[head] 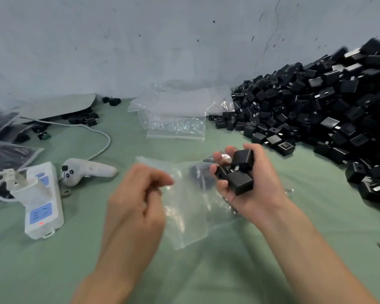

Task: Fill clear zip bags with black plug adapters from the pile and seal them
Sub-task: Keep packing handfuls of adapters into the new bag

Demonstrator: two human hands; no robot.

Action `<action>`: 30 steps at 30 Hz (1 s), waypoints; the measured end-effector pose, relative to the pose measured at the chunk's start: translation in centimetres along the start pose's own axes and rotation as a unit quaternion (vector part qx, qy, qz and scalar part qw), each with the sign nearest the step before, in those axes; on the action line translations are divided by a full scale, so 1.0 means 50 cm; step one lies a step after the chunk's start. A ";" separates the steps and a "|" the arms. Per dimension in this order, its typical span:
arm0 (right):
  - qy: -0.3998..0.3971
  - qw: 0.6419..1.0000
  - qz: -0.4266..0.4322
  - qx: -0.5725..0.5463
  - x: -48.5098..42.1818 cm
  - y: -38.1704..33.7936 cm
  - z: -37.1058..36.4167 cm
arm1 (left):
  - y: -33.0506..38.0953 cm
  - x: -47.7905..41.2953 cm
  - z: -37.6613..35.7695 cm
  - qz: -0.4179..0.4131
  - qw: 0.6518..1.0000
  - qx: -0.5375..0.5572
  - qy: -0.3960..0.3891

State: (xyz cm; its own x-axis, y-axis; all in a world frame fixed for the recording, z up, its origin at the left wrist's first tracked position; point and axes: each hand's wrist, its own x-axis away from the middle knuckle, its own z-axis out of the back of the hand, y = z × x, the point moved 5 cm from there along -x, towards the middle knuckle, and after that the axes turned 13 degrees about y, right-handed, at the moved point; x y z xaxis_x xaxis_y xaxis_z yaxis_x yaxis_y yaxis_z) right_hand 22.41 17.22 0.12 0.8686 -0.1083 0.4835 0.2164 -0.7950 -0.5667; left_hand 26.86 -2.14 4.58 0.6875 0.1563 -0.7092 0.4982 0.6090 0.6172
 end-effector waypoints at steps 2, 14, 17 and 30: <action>-0.013 1.000 0.024 0.006 0.004 0.018 -0.025 | 0.040 0.014 -0.033 -0.033 0.999 -0.004 -0.041; -0.029 0.999 0.014 -0.013 0.039 0.080 -0.091 | 0.054 0.012 -0.033 -0.221 0.952 -0.191 -0.095; -0.045 0.999 0.010 -0.015 0.048 0.088 -0.097 | 0.054 0.016 -0.017 -0.230 0.956 -0.165 -0.078; 0.027 1.000 -0.002 -0.009 0.016 0.069 -0.070 | -0.165 0.001 0.061 0.371 0.927 0.028 -0.039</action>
State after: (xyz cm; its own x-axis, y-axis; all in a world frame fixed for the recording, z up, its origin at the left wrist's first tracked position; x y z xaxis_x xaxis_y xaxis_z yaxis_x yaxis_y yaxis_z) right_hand 22.28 12.30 0.87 0.8424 -0.1367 0.5212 0.2112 -0.8062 -0.5527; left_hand 24.41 -9.55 0.47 0.8866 0.4589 -0.0574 -0.1021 0.3153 0.9435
